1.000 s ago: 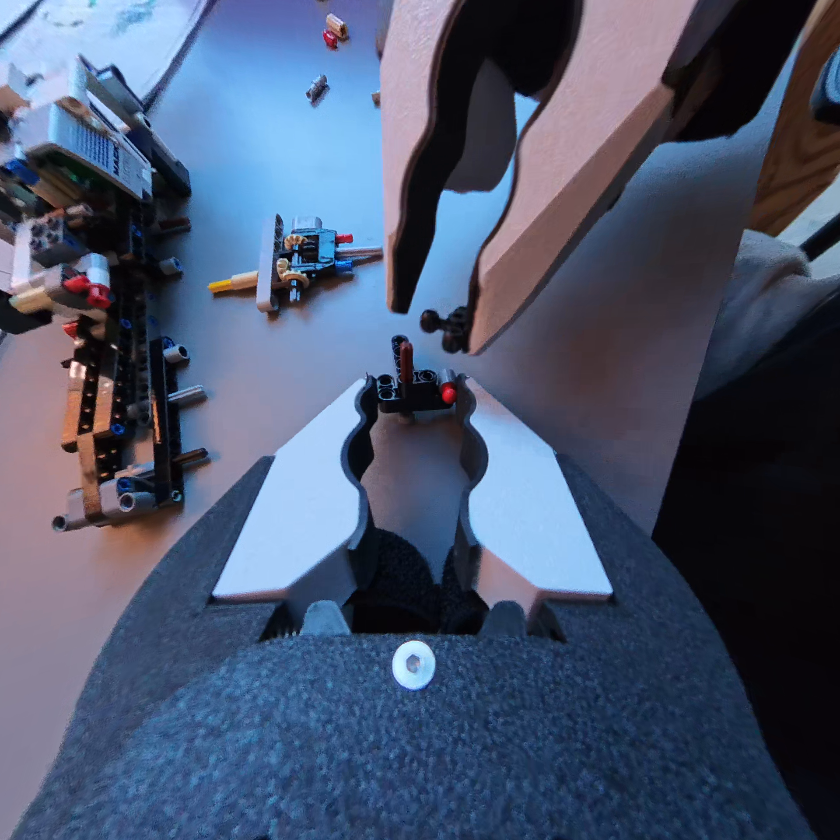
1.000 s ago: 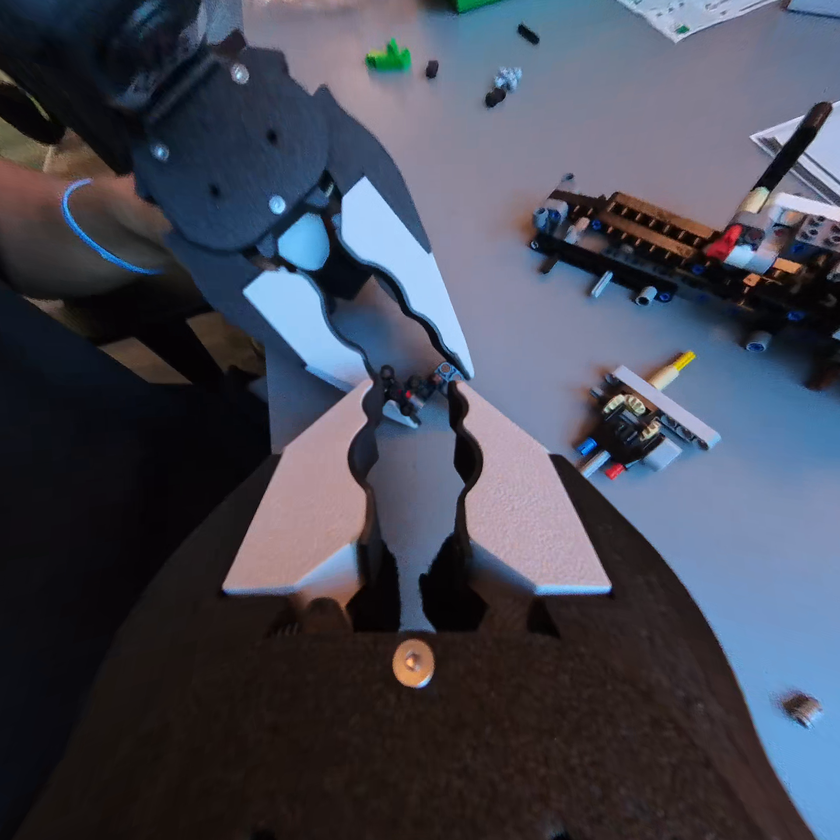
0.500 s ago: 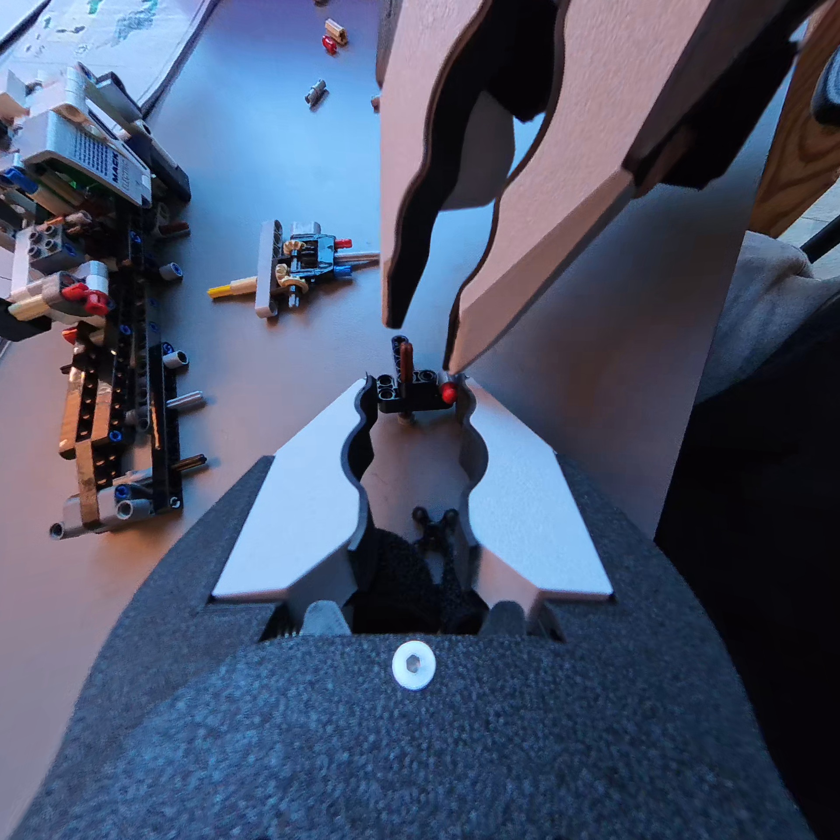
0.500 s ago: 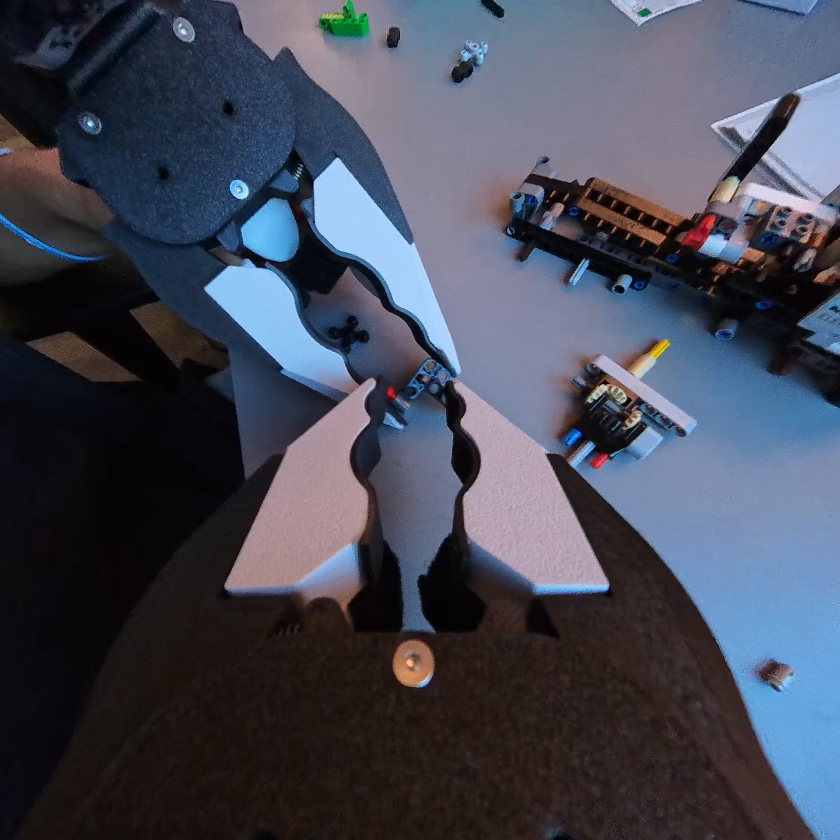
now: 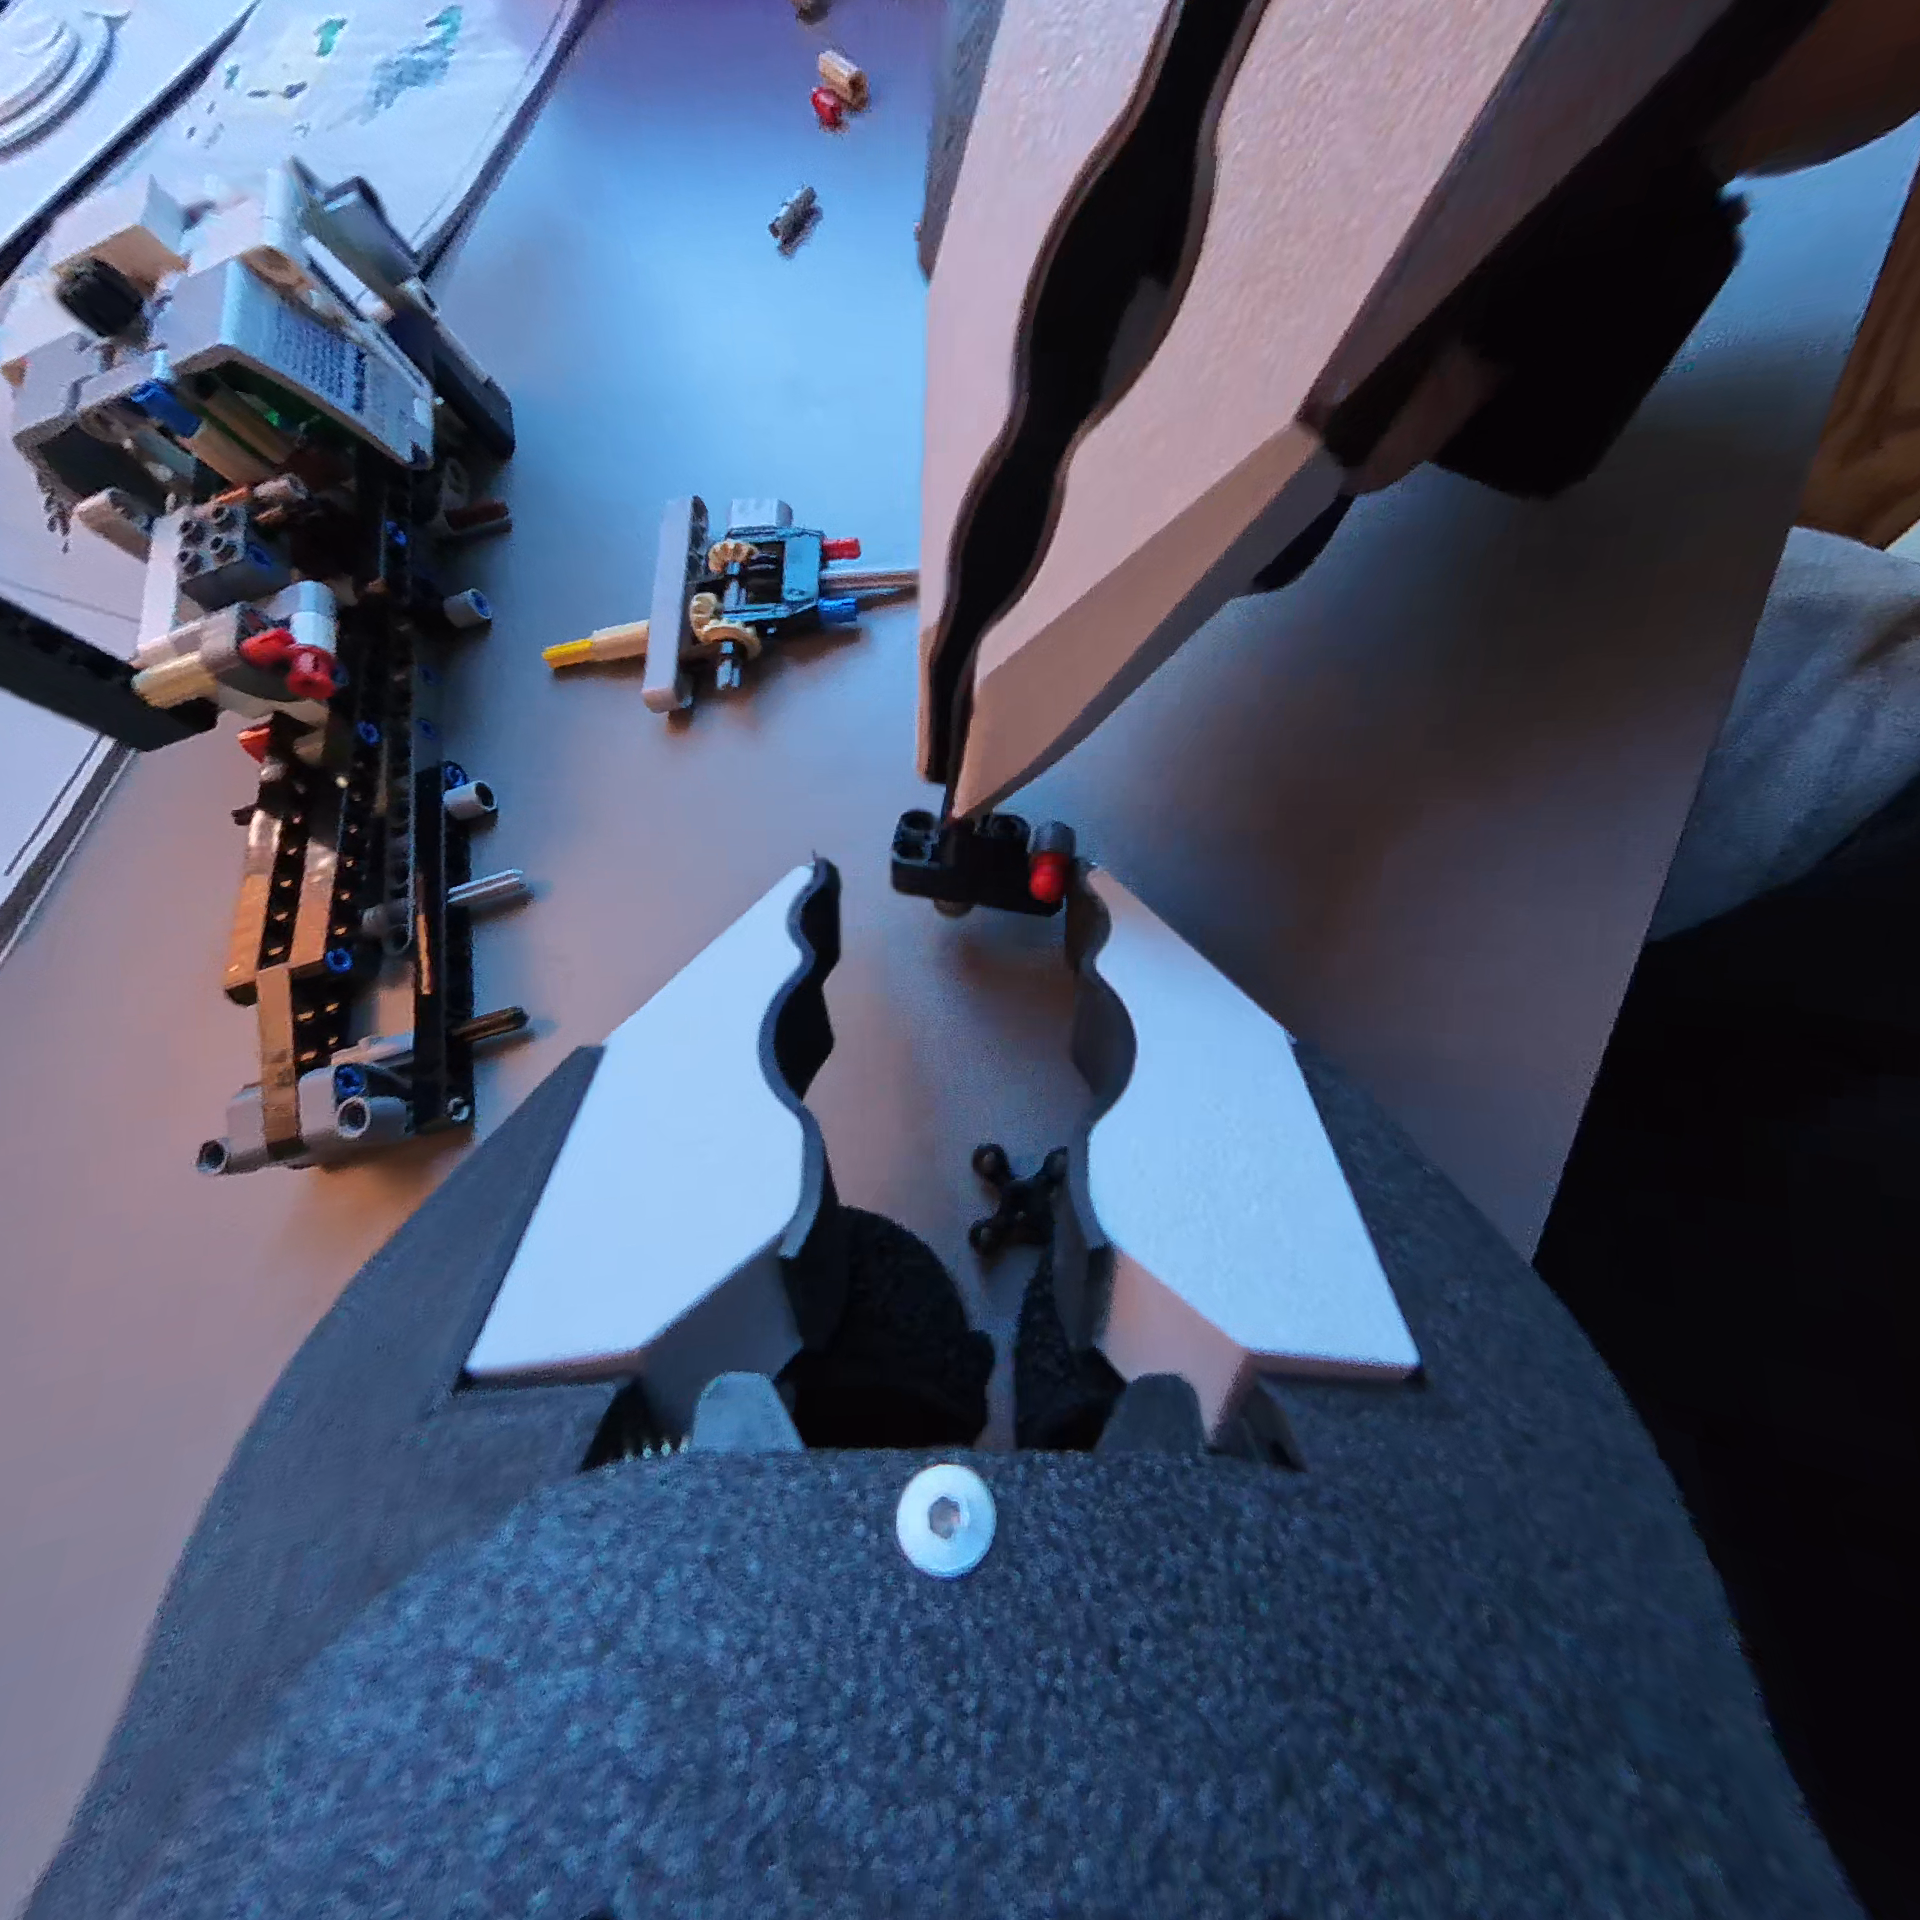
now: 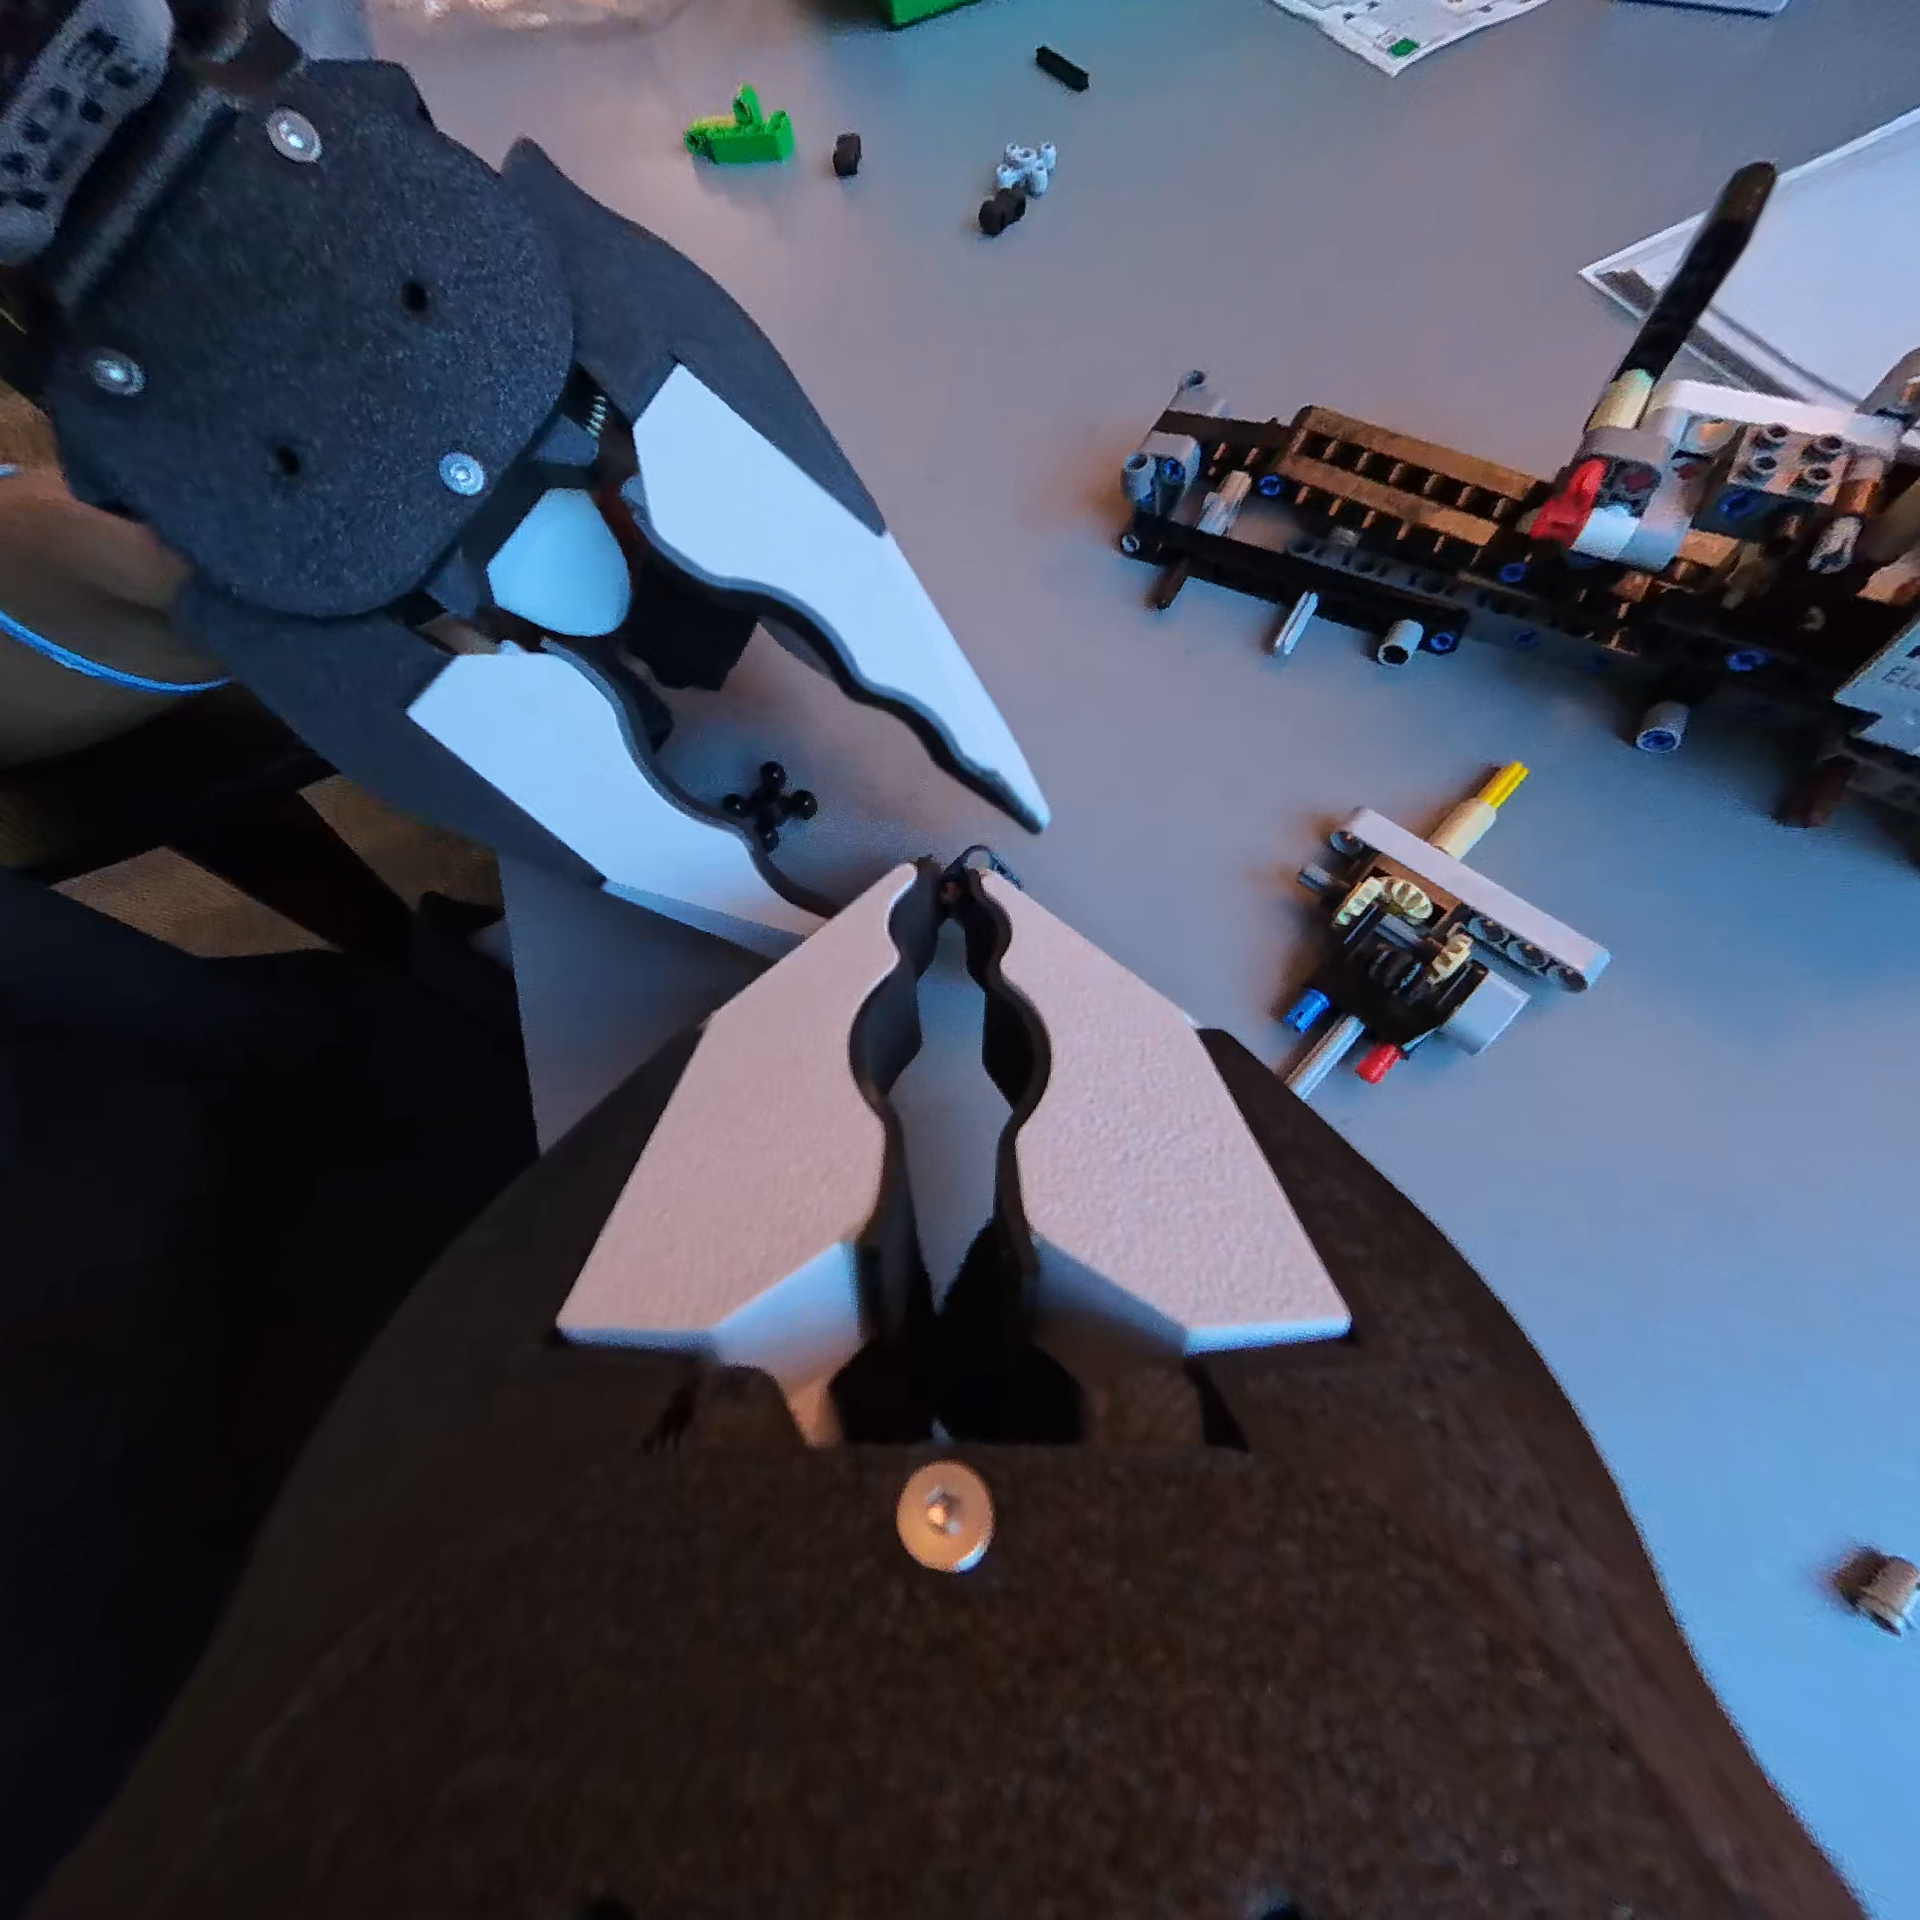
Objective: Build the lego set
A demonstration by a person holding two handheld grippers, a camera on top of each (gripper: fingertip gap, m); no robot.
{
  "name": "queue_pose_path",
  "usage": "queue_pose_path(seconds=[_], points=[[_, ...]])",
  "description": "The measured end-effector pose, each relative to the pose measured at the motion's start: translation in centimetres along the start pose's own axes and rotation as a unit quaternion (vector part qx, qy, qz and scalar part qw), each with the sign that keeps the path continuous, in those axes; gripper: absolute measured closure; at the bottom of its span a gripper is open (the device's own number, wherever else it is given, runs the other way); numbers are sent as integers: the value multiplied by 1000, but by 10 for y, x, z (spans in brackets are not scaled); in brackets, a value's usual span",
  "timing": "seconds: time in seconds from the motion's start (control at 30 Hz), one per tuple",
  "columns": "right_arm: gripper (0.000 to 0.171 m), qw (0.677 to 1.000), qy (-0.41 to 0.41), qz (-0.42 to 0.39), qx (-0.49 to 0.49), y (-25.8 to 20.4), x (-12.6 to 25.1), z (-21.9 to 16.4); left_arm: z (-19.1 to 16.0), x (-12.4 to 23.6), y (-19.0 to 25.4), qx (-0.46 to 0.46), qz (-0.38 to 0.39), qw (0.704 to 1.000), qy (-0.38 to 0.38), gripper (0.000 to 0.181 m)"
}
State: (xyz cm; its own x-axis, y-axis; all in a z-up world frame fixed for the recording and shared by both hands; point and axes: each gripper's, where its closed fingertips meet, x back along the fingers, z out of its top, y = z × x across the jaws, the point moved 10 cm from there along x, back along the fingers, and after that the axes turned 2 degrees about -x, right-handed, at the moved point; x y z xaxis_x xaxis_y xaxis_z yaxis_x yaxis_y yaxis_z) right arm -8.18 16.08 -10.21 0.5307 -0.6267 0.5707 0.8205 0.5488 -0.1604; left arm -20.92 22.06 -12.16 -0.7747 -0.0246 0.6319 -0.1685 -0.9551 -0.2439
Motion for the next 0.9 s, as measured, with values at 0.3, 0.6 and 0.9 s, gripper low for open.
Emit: queue_pose_path(seconds=[0.3, 0.6, 0.9], points=[[168, 995, 96, 19, -33, 10, 31, 18, 1, 17, -12, 113, -52, 989, 76, 129], [168, 988, 154, -35, -7, -3, 41, 41, 10, 36, -14, 281, -33, 934, 220, 115], [168, 983, 181, -27, -32, -17, 24, 44, 13, 46, -9, 335, 29, 898, 285, 135]])
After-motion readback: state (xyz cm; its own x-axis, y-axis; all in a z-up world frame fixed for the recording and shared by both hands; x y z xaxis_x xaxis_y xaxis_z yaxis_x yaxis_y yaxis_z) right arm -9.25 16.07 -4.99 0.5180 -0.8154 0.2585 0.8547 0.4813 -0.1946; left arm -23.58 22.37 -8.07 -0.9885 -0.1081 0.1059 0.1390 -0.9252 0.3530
